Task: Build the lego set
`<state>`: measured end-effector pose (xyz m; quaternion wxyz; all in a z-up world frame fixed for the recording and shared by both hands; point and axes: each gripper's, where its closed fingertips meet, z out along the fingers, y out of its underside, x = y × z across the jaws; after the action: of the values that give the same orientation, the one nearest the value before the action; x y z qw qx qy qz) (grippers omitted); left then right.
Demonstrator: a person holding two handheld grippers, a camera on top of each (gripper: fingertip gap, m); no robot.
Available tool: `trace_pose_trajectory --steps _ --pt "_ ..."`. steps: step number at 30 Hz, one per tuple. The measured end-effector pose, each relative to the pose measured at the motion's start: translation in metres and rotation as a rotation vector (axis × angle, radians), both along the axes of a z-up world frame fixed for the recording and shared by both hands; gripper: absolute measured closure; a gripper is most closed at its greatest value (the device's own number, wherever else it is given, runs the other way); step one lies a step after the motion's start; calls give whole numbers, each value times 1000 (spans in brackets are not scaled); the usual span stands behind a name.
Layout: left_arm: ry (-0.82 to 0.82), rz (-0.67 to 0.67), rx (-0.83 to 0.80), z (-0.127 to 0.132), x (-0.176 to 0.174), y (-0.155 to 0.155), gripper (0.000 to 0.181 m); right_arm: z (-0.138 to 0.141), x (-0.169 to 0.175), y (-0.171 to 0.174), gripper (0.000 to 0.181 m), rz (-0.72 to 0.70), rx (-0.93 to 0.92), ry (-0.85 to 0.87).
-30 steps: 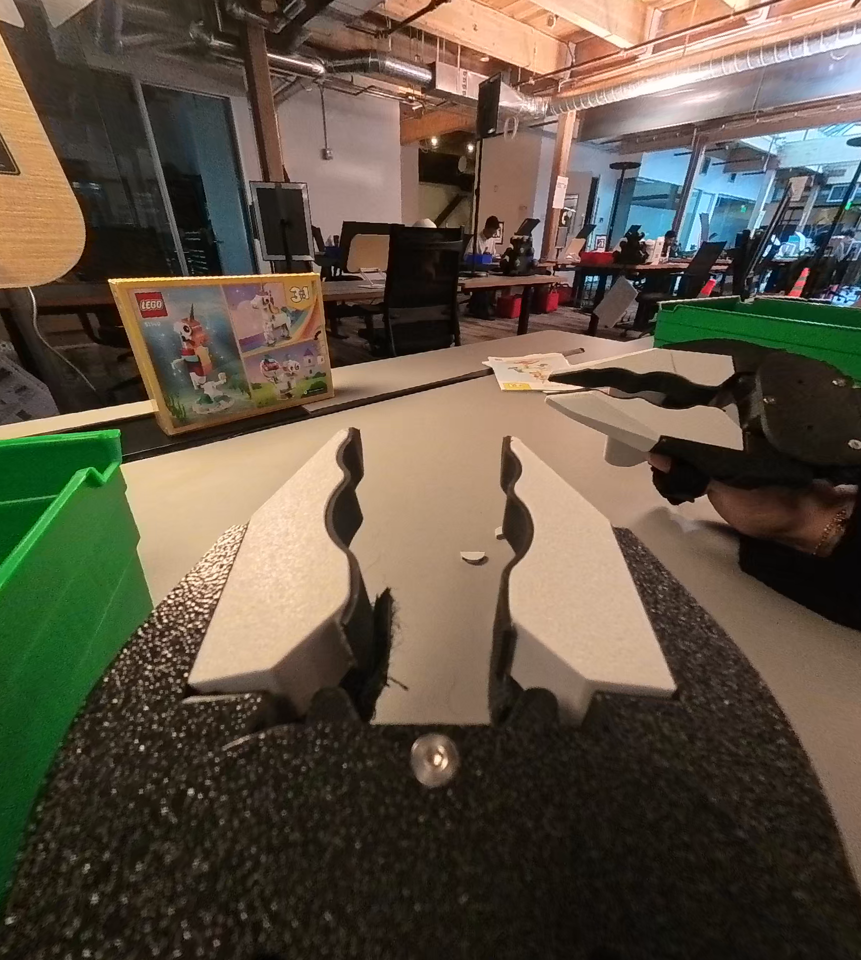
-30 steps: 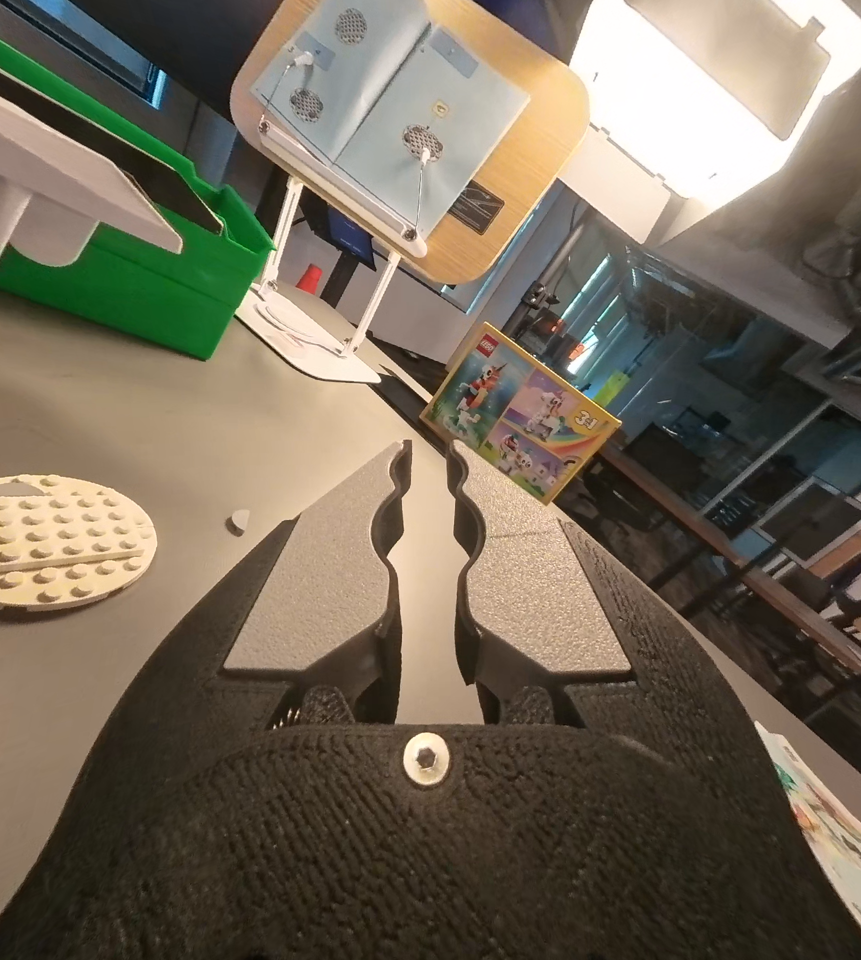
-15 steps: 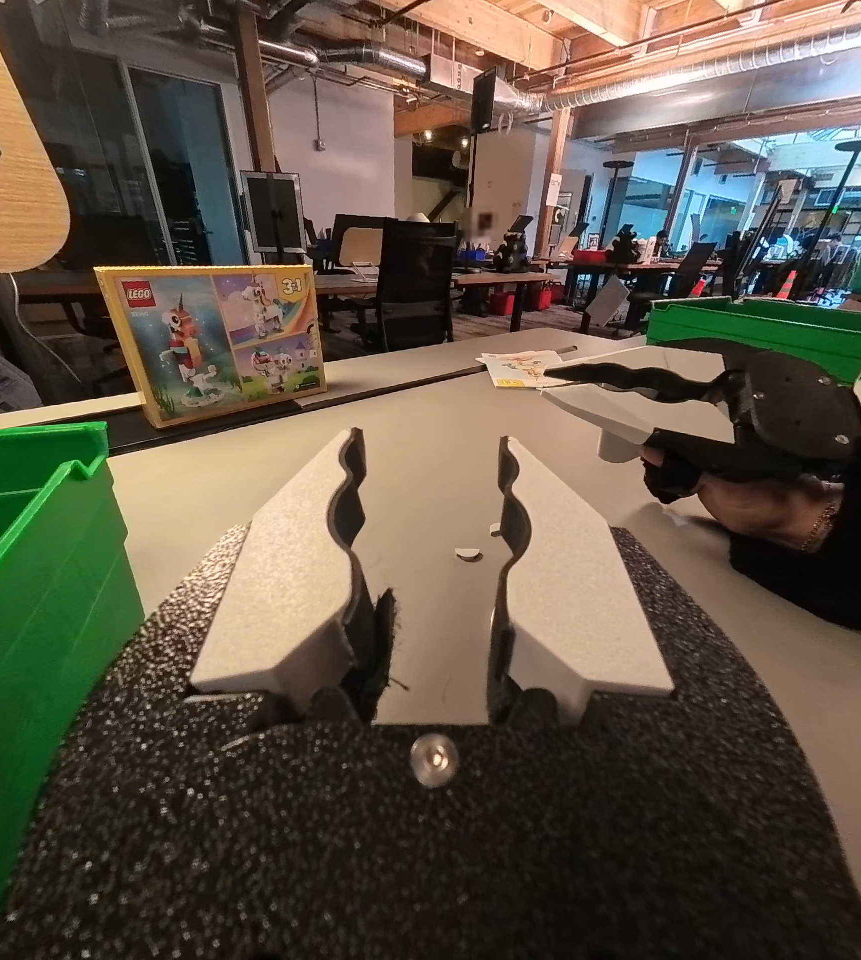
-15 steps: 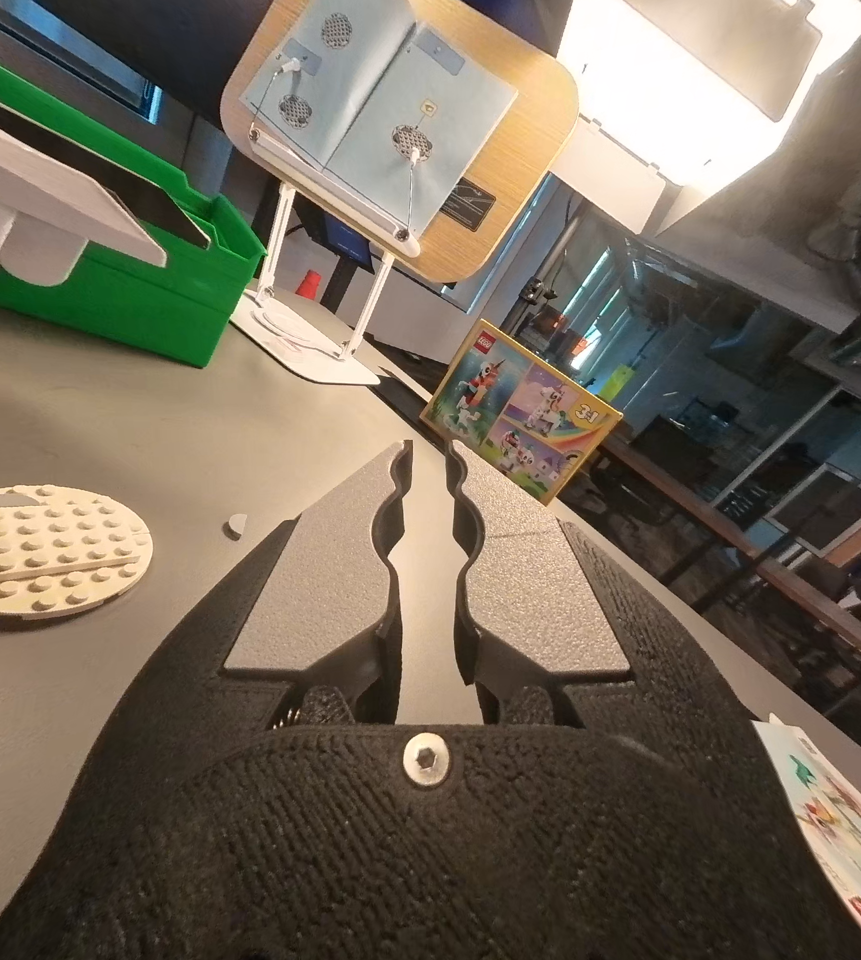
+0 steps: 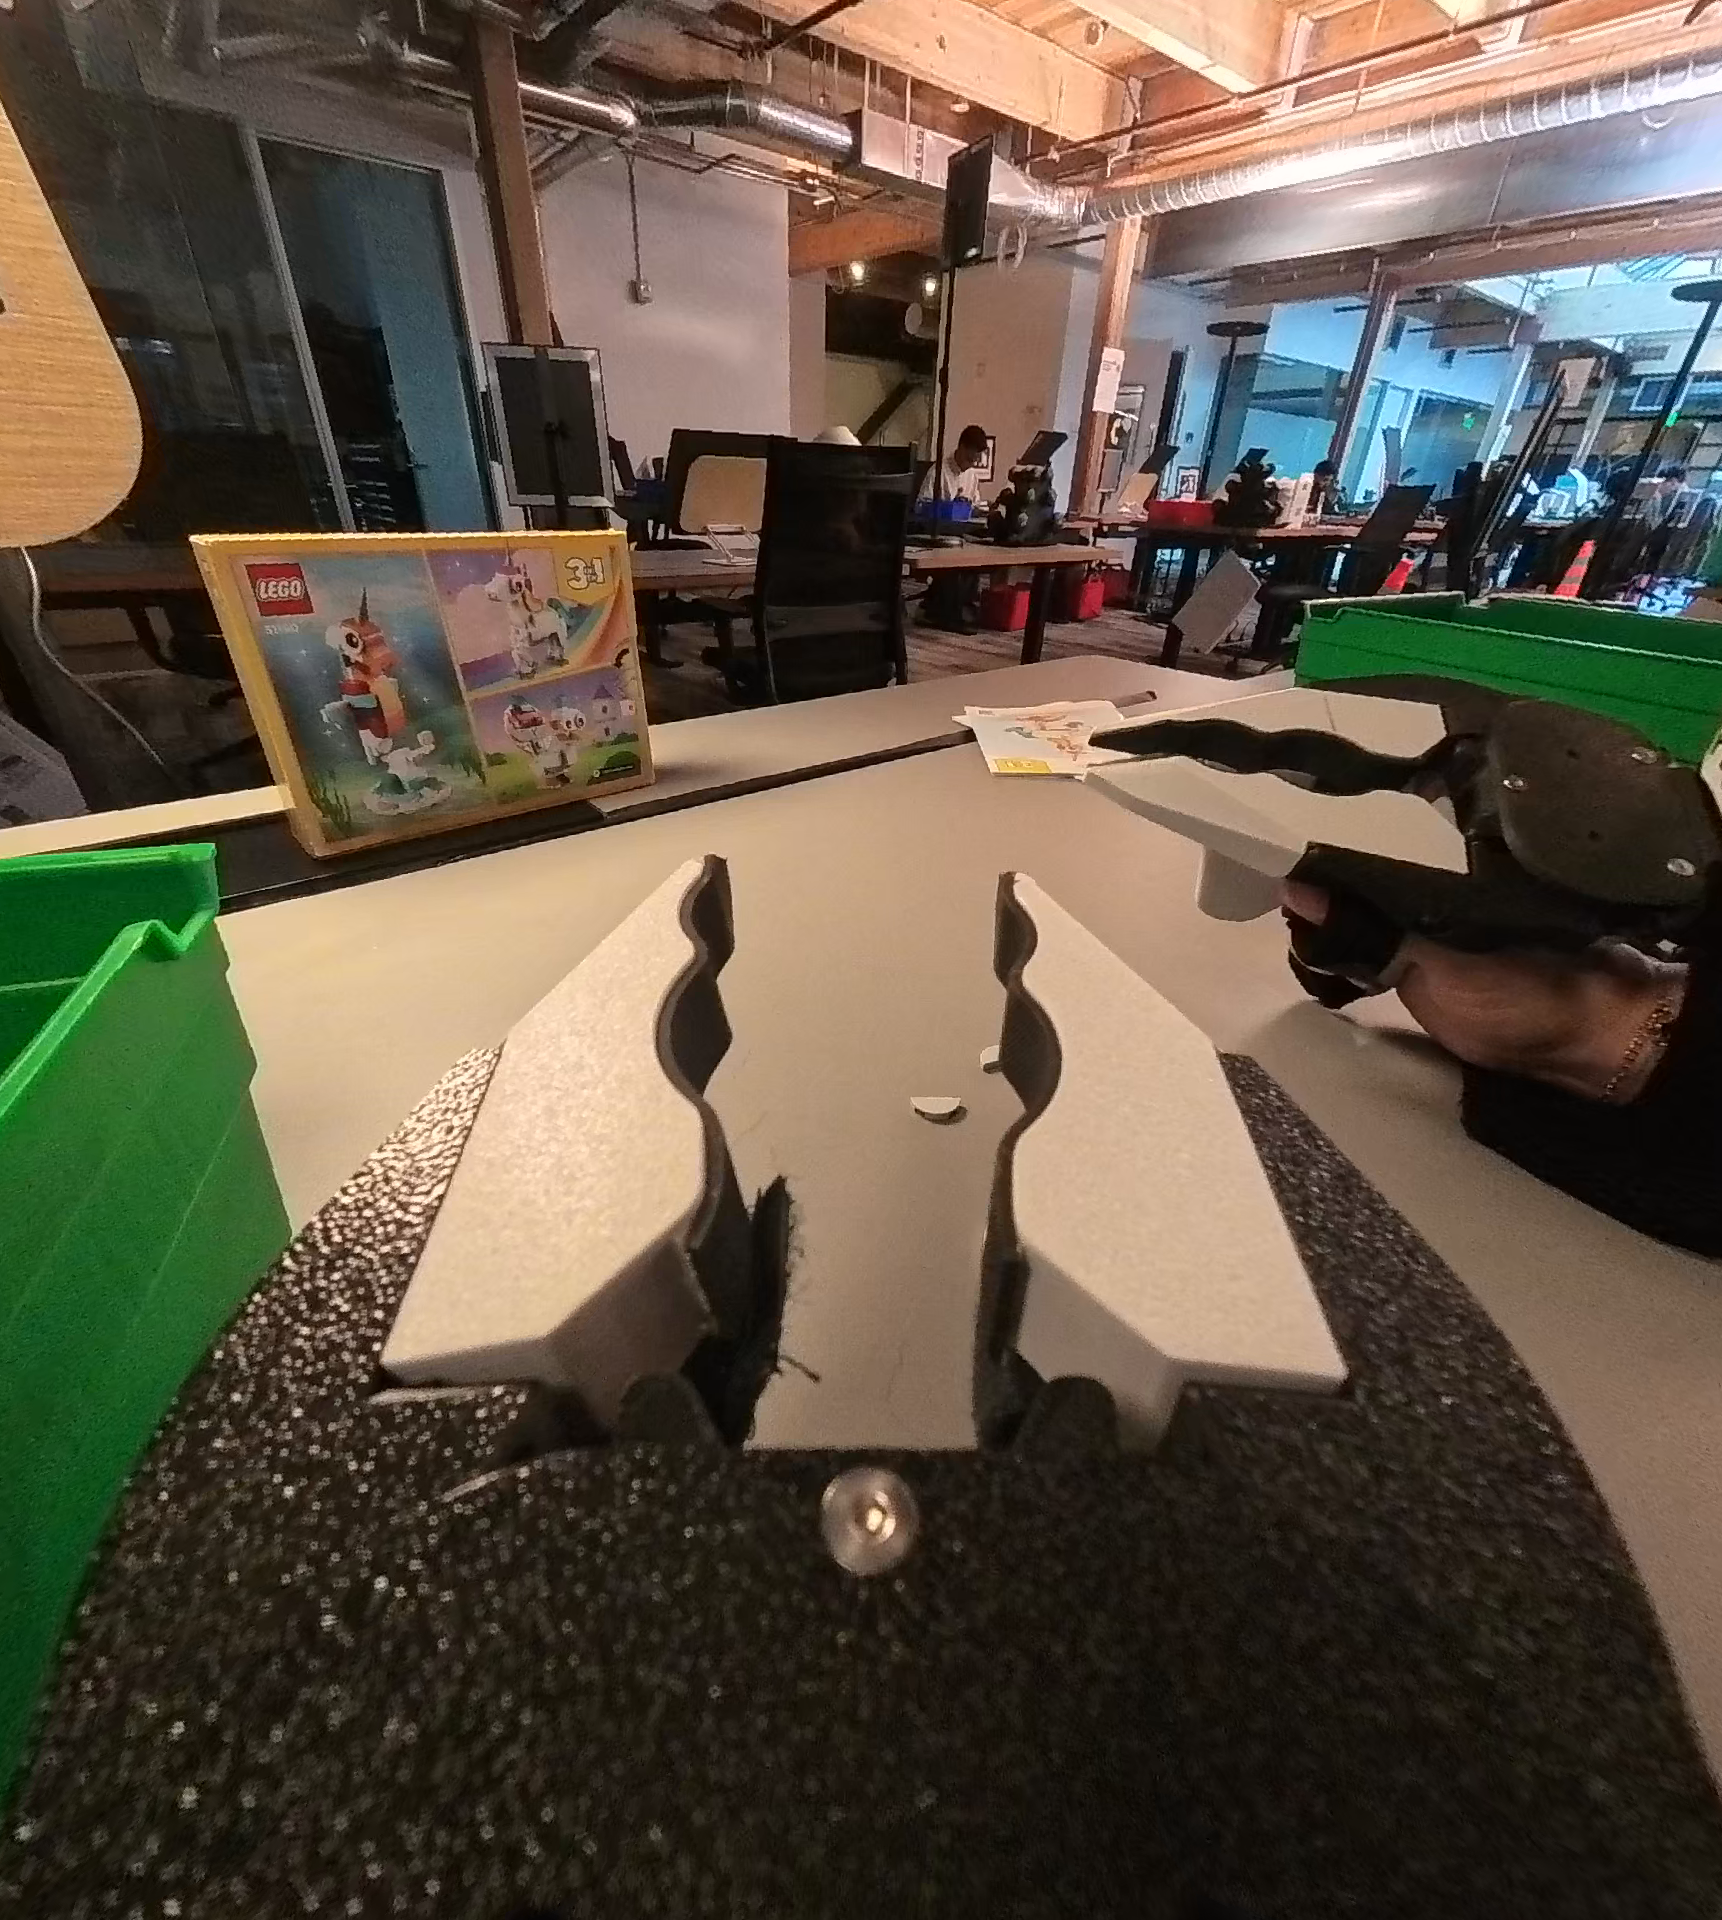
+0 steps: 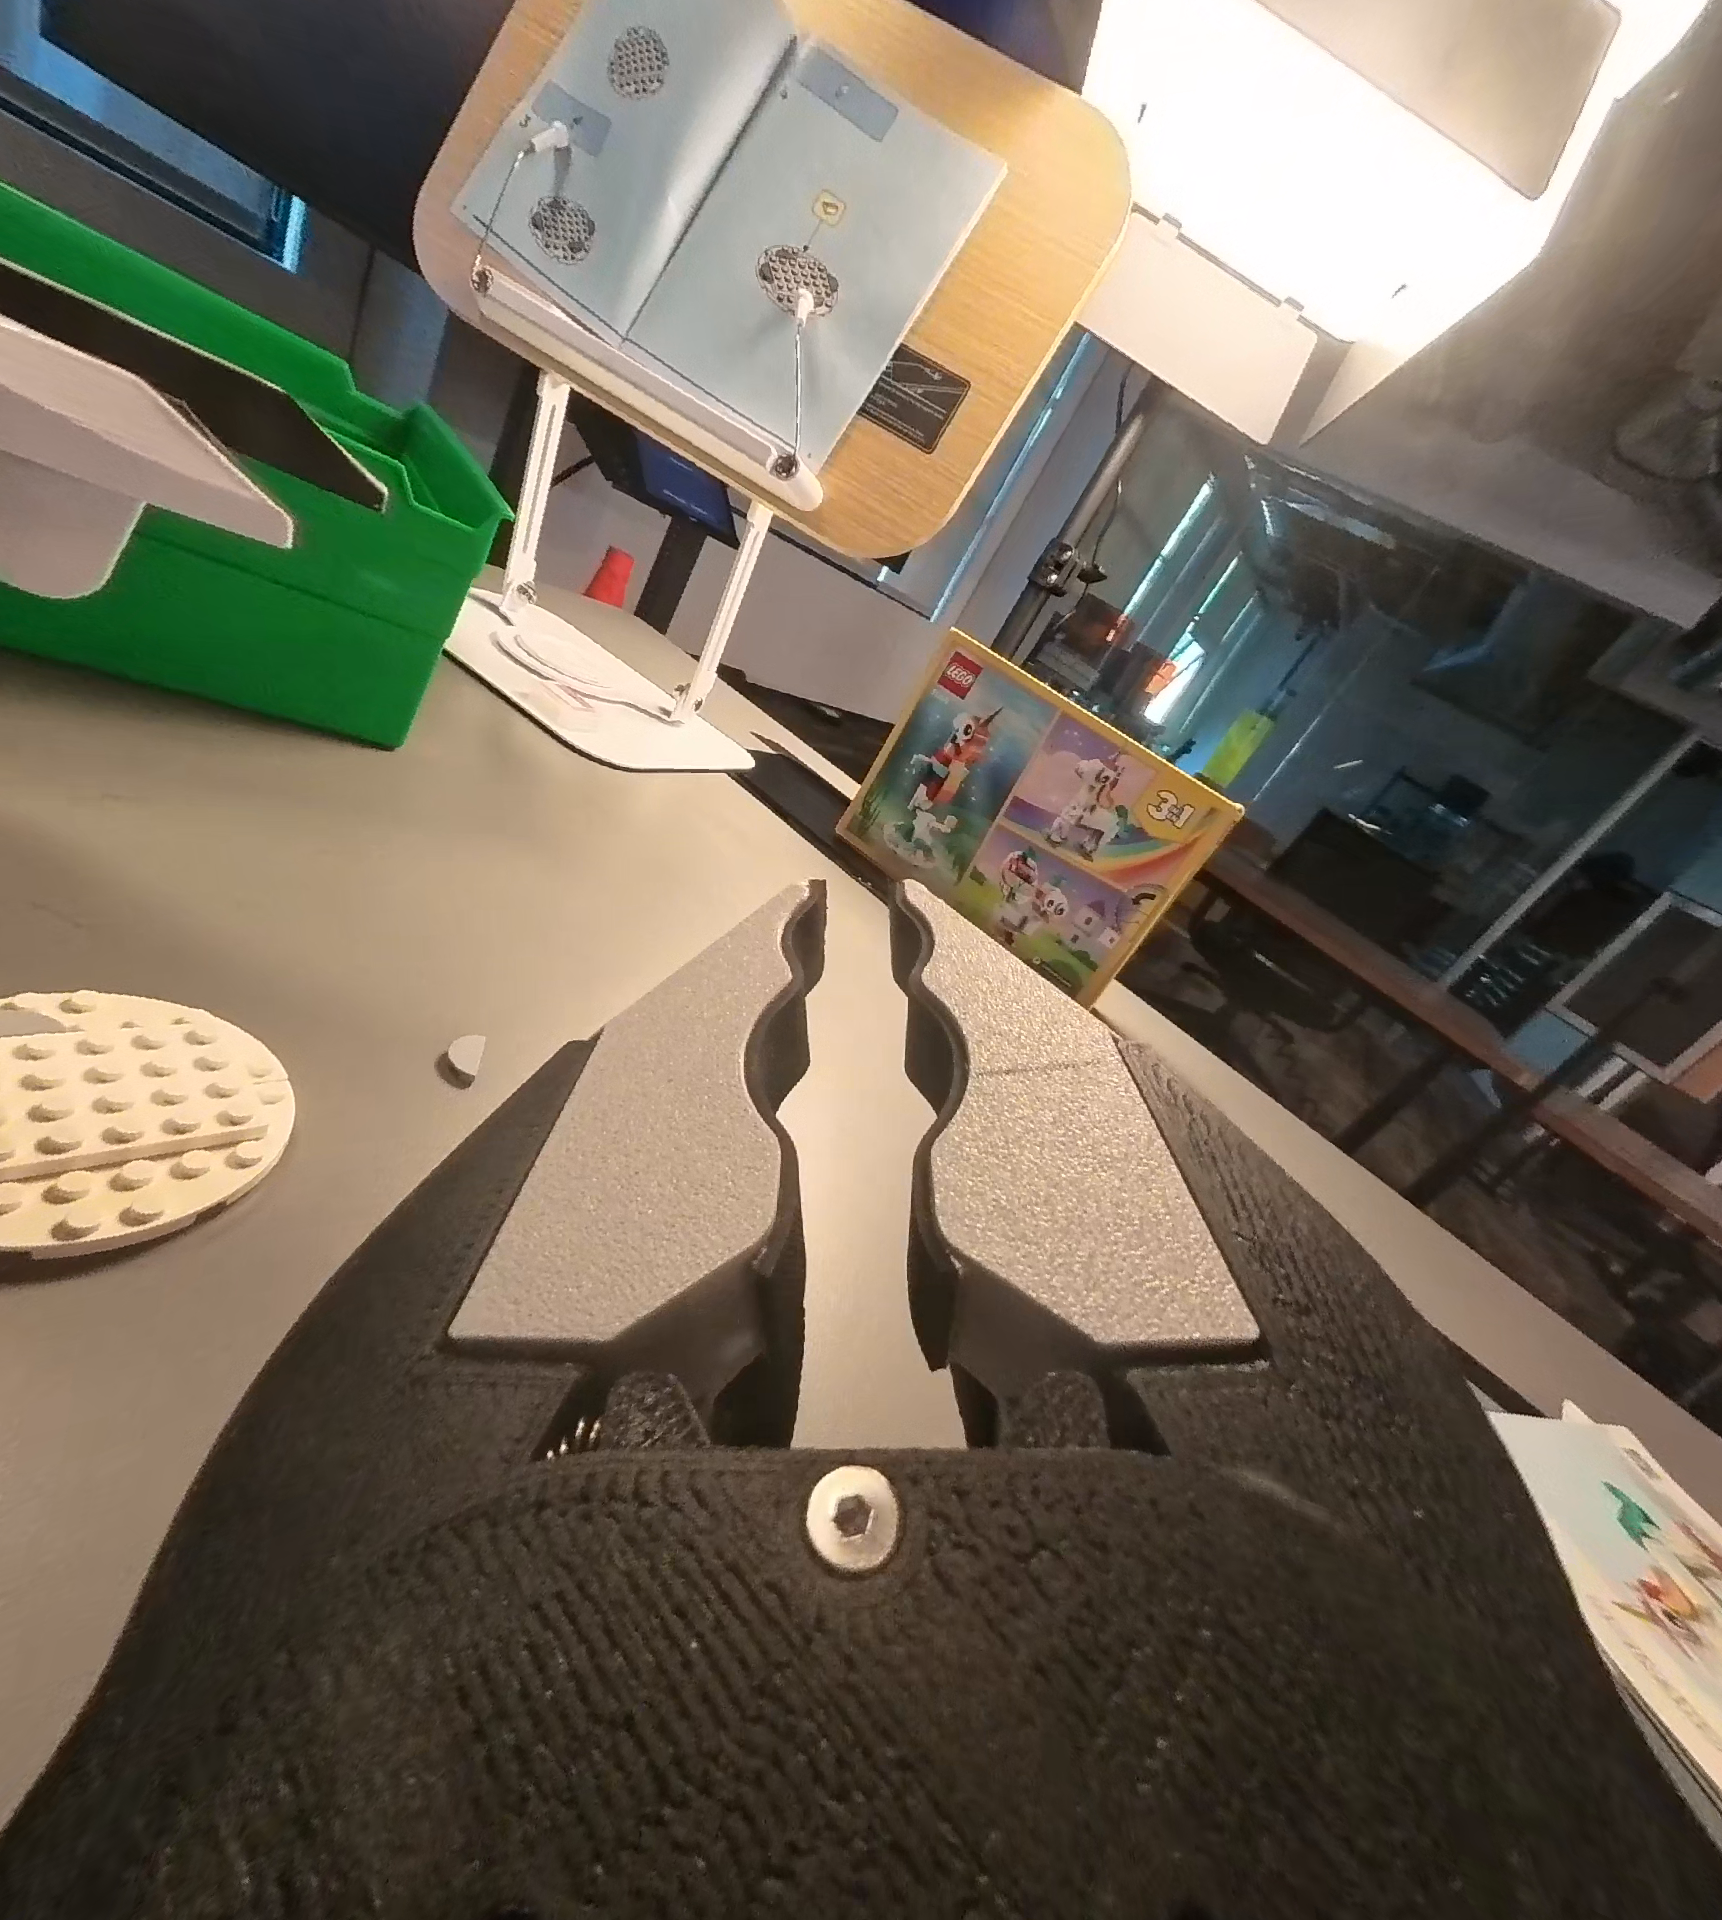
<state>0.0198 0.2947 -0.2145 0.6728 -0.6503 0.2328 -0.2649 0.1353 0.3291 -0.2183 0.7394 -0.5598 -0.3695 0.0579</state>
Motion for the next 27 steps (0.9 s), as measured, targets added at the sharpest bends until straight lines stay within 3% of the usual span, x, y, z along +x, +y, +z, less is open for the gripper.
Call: trace_pose_trajectory --steps 20,27 --pt "2 4 8 1 -1 0 133 0 3 4 170 -7 -31 17" --pt "1 8 16 2 -1 -1 133 -7 -4 -11 156 74 -154 -45"
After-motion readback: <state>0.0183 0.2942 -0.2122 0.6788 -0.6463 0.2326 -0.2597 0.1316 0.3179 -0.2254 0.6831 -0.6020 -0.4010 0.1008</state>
